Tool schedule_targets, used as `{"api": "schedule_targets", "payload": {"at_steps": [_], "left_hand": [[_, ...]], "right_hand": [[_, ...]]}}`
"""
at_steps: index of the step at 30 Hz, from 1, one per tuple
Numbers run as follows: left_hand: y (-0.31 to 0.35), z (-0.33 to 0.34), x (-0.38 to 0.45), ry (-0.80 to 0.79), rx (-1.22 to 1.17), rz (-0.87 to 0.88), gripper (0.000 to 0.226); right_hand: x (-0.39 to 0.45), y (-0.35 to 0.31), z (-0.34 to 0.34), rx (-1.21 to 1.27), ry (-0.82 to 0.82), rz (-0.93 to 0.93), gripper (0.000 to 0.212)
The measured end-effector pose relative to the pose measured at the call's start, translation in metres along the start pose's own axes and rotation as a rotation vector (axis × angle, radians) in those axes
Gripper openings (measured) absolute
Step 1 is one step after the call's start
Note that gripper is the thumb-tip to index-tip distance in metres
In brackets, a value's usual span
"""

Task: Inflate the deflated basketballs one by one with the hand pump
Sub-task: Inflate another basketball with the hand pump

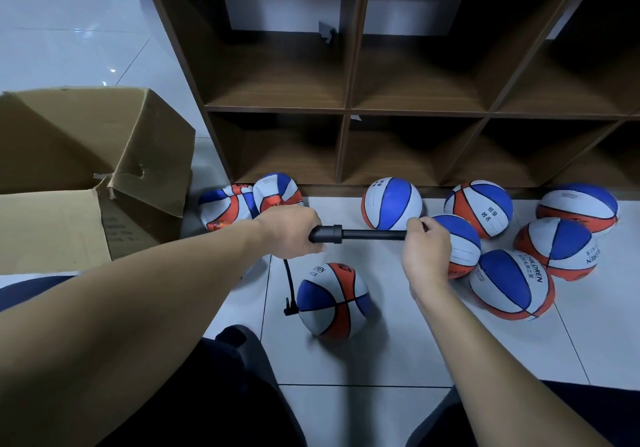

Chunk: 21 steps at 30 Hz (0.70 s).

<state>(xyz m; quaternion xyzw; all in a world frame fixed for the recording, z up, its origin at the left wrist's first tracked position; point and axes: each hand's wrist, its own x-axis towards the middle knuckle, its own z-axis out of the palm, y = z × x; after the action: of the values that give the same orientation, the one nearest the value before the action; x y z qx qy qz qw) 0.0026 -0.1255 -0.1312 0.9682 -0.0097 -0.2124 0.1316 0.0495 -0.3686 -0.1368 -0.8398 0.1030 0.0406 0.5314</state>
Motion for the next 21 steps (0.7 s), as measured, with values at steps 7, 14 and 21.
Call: {"api": "schedule_targets", "payload": {"at_steps": [7,14,21], "left_hand": [[0.016,0.001,0.002,0.086,0.045,0.029,0.028],[0.032,0.003,0.003,0.091,0.064,0.067,0.025],[0.031,0.005,0.003,0.078,0.082,0.084,0.029]], "right_hand": [[-0.029,-0.008,0.022,-0.036,-0.077,-0.071,0.033],[-0.04,-0.006,0.037,-0.084,-0.186,-0.099,0.035],[-0.04,-0.003,0.037,-0.065,-0.212,-0.076,0.034]]}}
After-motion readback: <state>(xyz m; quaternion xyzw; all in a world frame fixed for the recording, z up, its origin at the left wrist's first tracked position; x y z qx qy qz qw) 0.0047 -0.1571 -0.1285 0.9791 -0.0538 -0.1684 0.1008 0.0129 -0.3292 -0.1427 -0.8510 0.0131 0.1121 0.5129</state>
